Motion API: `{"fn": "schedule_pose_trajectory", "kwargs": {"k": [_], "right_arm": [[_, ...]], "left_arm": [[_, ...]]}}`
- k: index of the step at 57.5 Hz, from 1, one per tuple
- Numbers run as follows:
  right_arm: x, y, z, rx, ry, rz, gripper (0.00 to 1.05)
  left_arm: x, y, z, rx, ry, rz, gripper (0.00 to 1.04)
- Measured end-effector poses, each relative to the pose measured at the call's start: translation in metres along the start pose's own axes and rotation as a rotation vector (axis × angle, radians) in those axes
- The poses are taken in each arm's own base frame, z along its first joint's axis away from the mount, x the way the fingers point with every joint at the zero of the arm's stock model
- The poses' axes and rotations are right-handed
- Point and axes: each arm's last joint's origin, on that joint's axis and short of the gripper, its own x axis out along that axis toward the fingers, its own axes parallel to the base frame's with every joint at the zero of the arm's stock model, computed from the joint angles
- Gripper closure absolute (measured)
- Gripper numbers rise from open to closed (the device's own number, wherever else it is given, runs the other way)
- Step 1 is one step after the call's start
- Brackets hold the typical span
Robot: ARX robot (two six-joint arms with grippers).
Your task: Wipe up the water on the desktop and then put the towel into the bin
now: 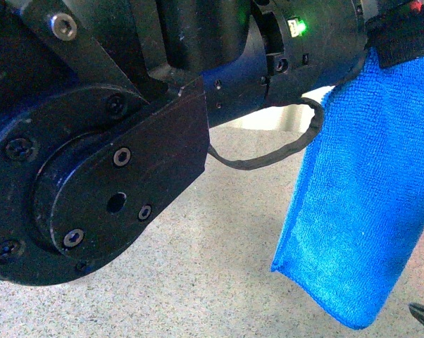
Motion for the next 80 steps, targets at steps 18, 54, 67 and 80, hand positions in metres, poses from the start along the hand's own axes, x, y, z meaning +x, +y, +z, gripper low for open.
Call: {"fn": "schedule_pose_trajectory", "kwargs": {"k": [18, 54, 67, 80], "right_arm": [[0.014, -0.027, 0.016, -0.019, -0.101, 0.005, 0.07], [0.027, -0.026, 0.022, 0.034, -0.129, 0.064, 0.82], [0.024, -0.028, 0.021, 0.053, -0.138, 0.065, 1.01], [0.017, -0.028, 0.019, 0.068, -0.132, 0.081, 1.01]], "left_arm": [[0.000, -0.001, 0.000, -0.040, 0.000, -0.003, 0.99], [0.001, -0.005, 0.003, -0.058, -0.001, -0.014, 0.99], [0.001, -0.005, 0.003, -0.071, 0.012, -0.014, 0.99], [0.000, -0.002, 0.000, -0.066, 0.047, 0.009, 0.99]]}}
